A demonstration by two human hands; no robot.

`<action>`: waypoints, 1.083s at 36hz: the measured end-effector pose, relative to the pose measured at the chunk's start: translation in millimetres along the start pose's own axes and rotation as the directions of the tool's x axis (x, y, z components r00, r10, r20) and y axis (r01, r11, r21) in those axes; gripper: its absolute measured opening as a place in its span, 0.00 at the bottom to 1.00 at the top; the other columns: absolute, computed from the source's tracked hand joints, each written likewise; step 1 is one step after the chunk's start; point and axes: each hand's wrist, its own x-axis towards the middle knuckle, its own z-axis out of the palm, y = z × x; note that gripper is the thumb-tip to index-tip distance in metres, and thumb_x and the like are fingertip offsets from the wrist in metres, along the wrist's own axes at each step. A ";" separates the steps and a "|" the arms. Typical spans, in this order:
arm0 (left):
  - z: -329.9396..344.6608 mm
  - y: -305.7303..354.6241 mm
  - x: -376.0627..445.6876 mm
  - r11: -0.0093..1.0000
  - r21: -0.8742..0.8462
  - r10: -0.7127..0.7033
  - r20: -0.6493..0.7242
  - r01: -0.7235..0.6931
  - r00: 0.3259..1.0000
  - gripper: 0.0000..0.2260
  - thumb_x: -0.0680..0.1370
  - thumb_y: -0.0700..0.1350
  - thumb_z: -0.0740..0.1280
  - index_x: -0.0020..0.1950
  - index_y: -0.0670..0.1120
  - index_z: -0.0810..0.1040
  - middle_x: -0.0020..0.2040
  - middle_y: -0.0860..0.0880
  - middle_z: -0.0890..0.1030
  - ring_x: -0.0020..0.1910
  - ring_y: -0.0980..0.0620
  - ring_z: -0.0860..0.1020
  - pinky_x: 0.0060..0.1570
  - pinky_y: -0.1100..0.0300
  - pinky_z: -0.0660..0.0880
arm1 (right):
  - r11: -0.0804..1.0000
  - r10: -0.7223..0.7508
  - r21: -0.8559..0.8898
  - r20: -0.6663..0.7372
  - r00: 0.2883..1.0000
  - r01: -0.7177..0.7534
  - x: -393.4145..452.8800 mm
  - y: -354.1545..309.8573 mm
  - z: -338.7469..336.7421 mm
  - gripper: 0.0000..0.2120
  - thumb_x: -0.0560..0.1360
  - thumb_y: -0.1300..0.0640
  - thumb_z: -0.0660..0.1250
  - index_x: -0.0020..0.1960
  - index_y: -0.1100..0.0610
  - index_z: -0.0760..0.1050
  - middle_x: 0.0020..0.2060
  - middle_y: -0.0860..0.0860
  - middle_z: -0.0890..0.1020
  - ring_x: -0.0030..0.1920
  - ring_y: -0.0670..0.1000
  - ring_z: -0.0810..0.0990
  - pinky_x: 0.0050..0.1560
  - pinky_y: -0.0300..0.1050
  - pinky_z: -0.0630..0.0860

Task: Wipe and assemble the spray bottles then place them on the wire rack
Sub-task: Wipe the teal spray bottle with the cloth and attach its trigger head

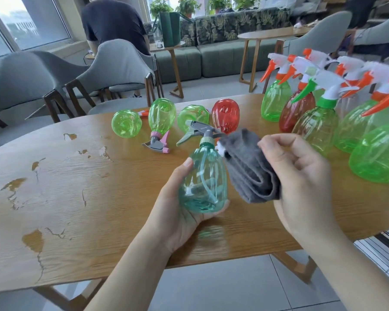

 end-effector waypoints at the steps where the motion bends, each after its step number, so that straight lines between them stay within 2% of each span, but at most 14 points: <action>1: -0.2 -0.4 -0.1 1.000 0.001 -0.007 -0.009 0.007 1.000 0.29 0.78 0.57 0.71 0.75 0.44 0.74 0.73 0.34 0.74 0.64 0.38 0.78 0.58 0.41 0.80 | 1.000 -0.005 0.029 -0.013 1.000 0.006 0.6 -1.9 1.2 0.11 0.74 0.43 0.76 0.46 0.50 0.81 0.36 0.74 0.72 0.36 0.66 0.73 0.42 0.65 0.73; 5: 0.8 -2.1 0.5 0.998 0.055 -0.014 -0.036 0.016 0.999 0.27 0.79 0.57 0.69 0.73 0.44 0.76 0.70 0.34 0.77 0.63 0.38 0.79 0.61 0.41 0.78 | 0.969 0.049 0.241 0.027 0.998 -0.054 -2.9 -6.0 8.0 0.03 0.72 0.57 0.74 0.45 0.53 0.82 0.30 0.69 0.57 0.32 0.73 0.58 0.47 0.60 0.65; 8: 3.2 -3.6 0.2 0.990 0.143 -0.009 -0.026 0.012 1.000 0.22 0.83 0.56 0.64 0.71 0.44 0.78 0.69 0.35 0.78 0.64 0.38 0.78 0.64 0.39 0.75 | 0.959 0.105 0.257 0.077 0.991 -0.122 -7.4 -2.6 15.9 0.06 0.70 0.58 0.76 0.46 0.53 0.82 0.30 0.69 0.57 0.32 0.73 0.60 0.48 0.58 0.65; 11: 5.0 -4.0 -1.4 0.986 0.166 0.009 -0.004 -0.009 1.000 0.20 0.85 0.54 0.60 0.70 0.44 0.79 0.68 0.34 0.78 0.64 0.36 0.78 0.66 0.36 0.74 | 0.998 0.056 -0.048 0.153 0.987 -0.049 -6.2 5.5 10.1 0.05 0.75 0.59 0.77 0.46 0.54 0.82 0.26 0.56 0.62 0.29 0.62 0.62 0.40 0.46 0.69; 13: 4.9 -3.0 -2.5 0.987 0.159 0.024 0.007 -0.025 1.000 0.21 0.85 0.54 0.60 0.71 0.44 0.77 0.69 0.34 0.78 0.65 0.36 0.78 0.67 0.35 0.74 | 0.937 -0.019 -0.337 0.215 0.976 0.093 -3.3 5.7 4.8 0.05 0.77 0.59 0.74 0.45 0.52 0.81 0.25 0.46 0.64 0.27 0.46 0.66 0.37 0.34 0.68; 14: 4.0 -2.6 -2.4 0.987 0.156 0.033 0.004 -0.033 0.999 0.22 0.85 0.55 0.61 0.73 0.43 0.75 0.70 0.33 0.77 0.66 0.35 0.77 0.68 0.34 0.73 | 0.900 -0.035 -0.415 0.240 0.970 0.135 -2.0 4.8 3.4 0.05 0.77 0.58 0.73 0.44 0.51 0.80 0.25 0.45 0.64 0.28 0.45 0.67 0.37 0.31 0.68; 19: 2.1 -3.4 -1.0 0.983 0.171 0.070 -0.035 -0.063 0.997 0.28 0.82 0.55 0.67 0.77 0.43 0.68 0.72 0.31 0.74 0.67 0.31 0.76 0.66 0.32 0.74 | 0.842 -0.008 -0.514 0.289 0.957 0.162 -2.1 1.4 -1.3 0.09 0.79 0.43 0.70 0.44 0.47 0.79 0.27 0.46 0.66 0.30 0.46 0.68 0.35 0.37 0.68; 21: 2.1 -4.0 -0.5 0.978 0.191 0.090 -0.039 -0.081 0.995 0.27 0.82 0.54 0.68 0.78 0.44 0.68 0.73 0.32 0.73 0.69 0.30 0.75 0.66 0.32 0.73 | 0.840 0.029 -0.527 0.285 0.958 0.131 -1.9 1.5 -1.7 0.16 0.74 0.35 0.70 0.45 0.47 0.78 0.31 0.45 0.68 0.33 0.46 0.71 0.37 0.38 0.68; 24: 1.0 -4.3 -0.5 0.975 0.201 0.108 -0.059 -0.094 0.992 0.28 0.81 0.55 0.68 0.78 0.44 0.69 0.73 0.32 0.73 0.71 0.28 0.72 0.67 0.29 0.69 | 0.822 0.173 -0.569 0.288 0.942 0.023 0.4 3.5 -1.5 0.24 0.63 0.26 0.73 0.48 0.40 0.73 0.45 0.41 0.74 0.49 0.47 0.79 0.48 0.39 0.74; 27: 0.4 -3.8 -1.4 0.975 0.201 0.108 -0.062 -0.093 0.992 0.27 0.82 0.56 0.67 0.77 0.44 0.69 0.72 0.32 0.74 0.71 0.27 0.71 0.69 0.27 0.66 | 0.809 0.307 -0.583 0.317 0.897 -0.071 4.9 3.5 -3.9 0.30 0.58 0.28 0.79 0.52 0.37 0.72 0.52 0.41 0.78 0.54 0.48 0.81 0.51 0.45 0.78; 29: 0.1 -3.1 -1.5 0.975 0.202 0.103 -0.057 -0.090 0.993 0.26 0.82 0.55 0.65 0.77 0.44 0.69 0.71 0.33 0.75 0.69 0.30 0.75 0.64 0.34 0.74 | 0.855 0.369 -0.489 0.336 0.867 -0.174 8.0 -0.2 -5.5 0.30 0.58 0.38 0.85 0.54 0.43 0.75 0.50 0.46 0.83 0.48 0.50 0.85 0.46 0.45 0.80; 32: 0.9 -2.8 -0.7 0.978 0.194 0.088 -0.053 -0.076 0.995 0.28 0.81 0.56 0.68 0.77 0.44 0.70 0.71 0.35 0.76 0.63 0.37 0.79 0.57 0.42 0.80 | 0.900 0.421 -0.063 0.386 0.821 -0.432 11.8 -6.9 -5.3 0.31 0.57 0.60 0.87 0.55 0.56 0.76 0.50 0.53 0.85 0.46 0.51 0.86 0.39 0.39 0.80; 36: 0.3 -5.6 1.9 0.980 0.189 0.067 -0.051 -0.056 0.996 0.29 0.77 0.55 0.71 0.75 0.47 0.72 0.70 0.37 0.78 0.60 0.40 0.82 0.58 0.38 0.79 | 0.634 0.299 0.517 0.523 0.798 -0.576 13.6 -21.0 -4.1 0.24 0.62 0.63 0.84 0.55 0.59 0.80 0.55 0.58 0.83 0.58 0.56 0.84 0.63 0.46 0.80; 39: 2.2 -6.2 1.8 0.980 0.194 0.039 -0.032 -0.032 0.999 0.26 0.78 0.55 0.70 0.74 0.48 0.74 0.68 0.39 0.79 0.59 0.40 0.82 0.58 0.40 0.79 | 0.369 0.101 0.665 0.665 0.740 -0.649 12.9 -30.3 3.3 0.10 0.78 0.66 0.71 0.58 0.68 0.81 0.57 0.62 0.83 0.61 0.56 0.83 0.63 0.44 0.79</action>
